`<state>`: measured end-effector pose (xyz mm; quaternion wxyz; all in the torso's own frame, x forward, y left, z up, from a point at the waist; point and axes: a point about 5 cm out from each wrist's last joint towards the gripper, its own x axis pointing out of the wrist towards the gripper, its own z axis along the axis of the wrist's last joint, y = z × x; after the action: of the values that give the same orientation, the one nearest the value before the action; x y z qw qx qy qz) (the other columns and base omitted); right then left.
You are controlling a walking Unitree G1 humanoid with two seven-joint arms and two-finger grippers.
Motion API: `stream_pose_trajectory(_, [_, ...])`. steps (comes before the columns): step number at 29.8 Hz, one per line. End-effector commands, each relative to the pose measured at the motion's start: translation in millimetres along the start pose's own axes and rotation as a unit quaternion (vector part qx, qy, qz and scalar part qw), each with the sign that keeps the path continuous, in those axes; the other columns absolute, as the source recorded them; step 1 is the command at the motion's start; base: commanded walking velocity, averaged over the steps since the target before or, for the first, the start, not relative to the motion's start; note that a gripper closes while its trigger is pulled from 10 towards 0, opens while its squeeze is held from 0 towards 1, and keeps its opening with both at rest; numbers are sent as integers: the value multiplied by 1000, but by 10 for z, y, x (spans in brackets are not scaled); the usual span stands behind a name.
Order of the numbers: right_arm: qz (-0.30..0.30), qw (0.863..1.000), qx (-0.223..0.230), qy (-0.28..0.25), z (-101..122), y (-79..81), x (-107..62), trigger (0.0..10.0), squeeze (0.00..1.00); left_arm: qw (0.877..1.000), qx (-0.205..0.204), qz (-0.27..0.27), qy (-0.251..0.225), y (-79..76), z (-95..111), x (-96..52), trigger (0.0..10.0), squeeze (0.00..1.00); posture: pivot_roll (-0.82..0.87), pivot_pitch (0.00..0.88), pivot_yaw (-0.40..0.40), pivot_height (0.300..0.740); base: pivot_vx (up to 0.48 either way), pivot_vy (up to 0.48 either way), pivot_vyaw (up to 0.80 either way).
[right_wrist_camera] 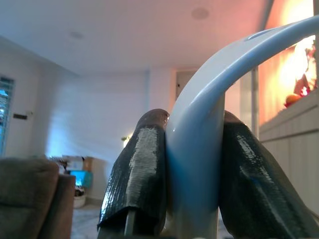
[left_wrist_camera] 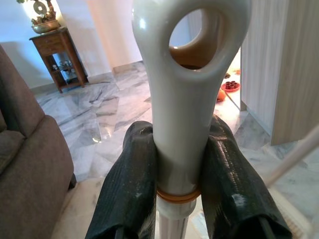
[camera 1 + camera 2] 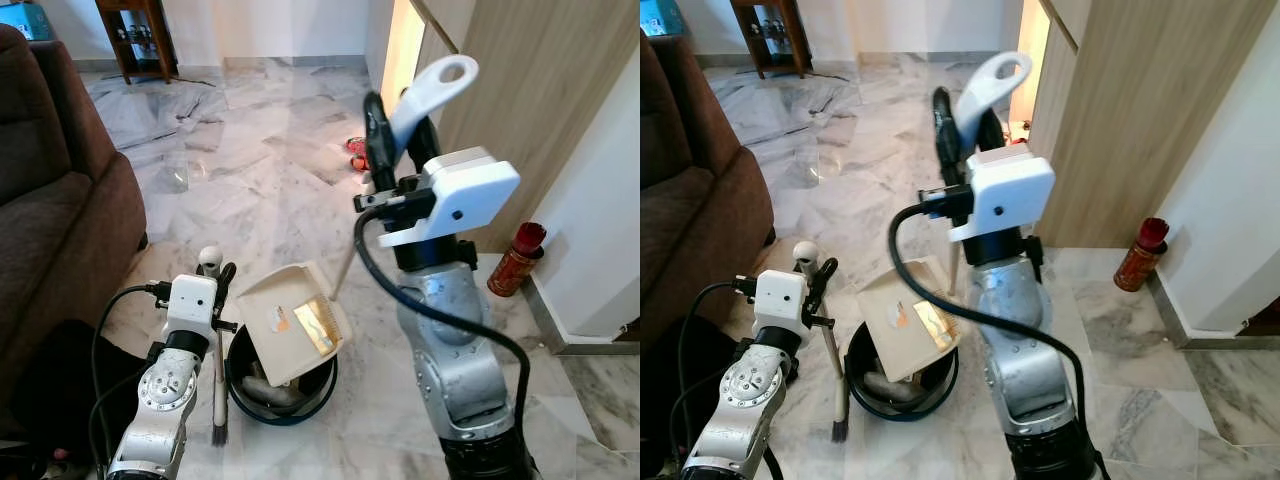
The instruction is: Sweep floor
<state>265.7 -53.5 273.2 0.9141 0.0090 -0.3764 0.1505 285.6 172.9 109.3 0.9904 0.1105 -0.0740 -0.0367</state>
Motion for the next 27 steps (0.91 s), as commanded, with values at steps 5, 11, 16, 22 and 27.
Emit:
stream_pose_trajectory(5, [28,994,-13,-102,333,127,32,10000,0,999,23,2,-34,43,118,17,10000,0,155,70,6,740,0,0,0])
stream_pose_trajectory(11, [52,992,-19,-113,344,212,-1,10000,0,999,24,0,-35,41,118,18,10000,0,154,61,7,740,0,0,0])
stream_pose_trajectory(16, [73,989,-23,-123,366,282,-27,10000,0,999,23,-2,-36,33,121,14,10000,0,155,57,7,740,0,0,0])
stream_pose_trajectory(22, [106,986,-14,-131,396,377,-49,10000,0,999,23,-2,-37,34,125,17,10000,0,155,56,7,740,0,0,0])
stream_pose_trajectory(27, [142,981,-10,-132,384,474,-104,10000,0,999,22,-1,-38,31,129,26,10000,0,158,63,2,740,0,0,0])
